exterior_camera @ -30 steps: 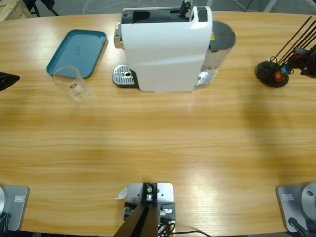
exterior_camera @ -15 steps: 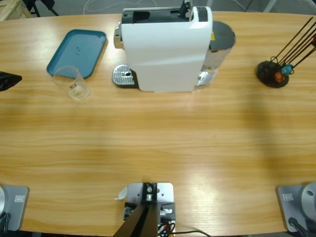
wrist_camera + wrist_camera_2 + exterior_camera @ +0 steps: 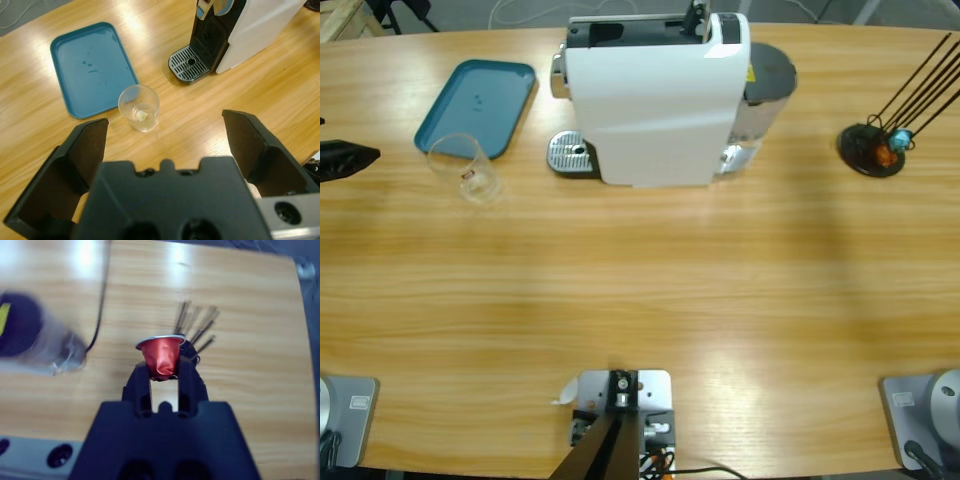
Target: Pour coffee
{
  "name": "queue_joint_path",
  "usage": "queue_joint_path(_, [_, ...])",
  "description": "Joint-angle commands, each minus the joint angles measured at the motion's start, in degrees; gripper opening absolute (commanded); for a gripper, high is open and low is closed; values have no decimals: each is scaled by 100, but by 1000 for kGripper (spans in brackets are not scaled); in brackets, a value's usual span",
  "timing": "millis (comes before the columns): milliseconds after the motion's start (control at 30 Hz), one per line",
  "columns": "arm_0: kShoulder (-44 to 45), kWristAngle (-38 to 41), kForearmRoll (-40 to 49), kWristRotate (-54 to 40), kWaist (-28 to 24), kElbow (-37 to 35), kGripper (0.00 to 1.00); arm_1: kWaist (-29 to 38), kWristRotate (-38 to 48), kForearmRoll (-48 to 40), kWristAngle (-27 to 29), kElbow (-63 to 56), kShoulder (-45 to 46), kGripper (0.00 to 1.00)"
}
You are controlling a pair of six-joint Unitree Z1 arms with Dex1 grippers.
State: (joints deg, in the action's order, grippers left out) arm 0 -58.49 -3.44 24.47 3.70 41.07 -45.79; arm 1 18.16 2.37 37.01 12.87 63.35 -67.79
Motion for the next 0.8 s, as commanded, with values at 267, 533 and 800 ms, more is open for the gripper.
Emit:
queue_joint_path(267, [477,230,-1890,-546,-46,1538,991,2890,-2499,143,-2405,420,-776,0])
queue_joint_path(533, [467,358,-1858,-496,-46,1609,991,2948,-3186,236,-2455,1755,-2175,0])
queue_joint_path(800, [200,430,-1805,-372,-46,1558,977,2925,-3707,317,-2491,2667,-3209,0])
